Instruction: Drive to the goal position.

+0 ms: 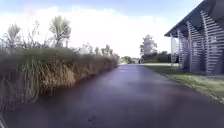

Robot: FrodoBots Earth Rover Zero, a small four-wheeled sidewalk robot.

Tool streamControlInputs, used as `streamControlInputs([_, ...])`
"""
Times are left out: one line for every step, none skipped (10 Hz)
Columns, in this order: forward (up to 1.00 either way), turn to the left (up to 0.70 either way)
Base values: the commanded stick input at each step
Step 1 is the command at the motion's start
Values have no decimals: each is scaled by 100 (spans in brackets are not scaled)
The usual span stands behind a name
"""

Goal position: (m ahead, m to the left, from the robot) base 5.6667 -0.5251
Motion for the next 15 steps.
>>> streamControlInputs([9, 0])
streamControlInputs([8, 0])
streamControlInputs([8, 0])
streamControlInputs([8, 0])
streamControlInputs([8, 0])
streamControlInputs([8, 0])
streamControlInputs([9, 0])
streamControlInputs([70, -2])
streamControlInputs([97, -4])
streamControlInputs([100, -36])
streamControlInputs([100, -40])
streamControlInputs([100, -40])
streamControlInputs([100, -40])
streamControlInputs([100, -40])
streamControlInputs([100, -40])
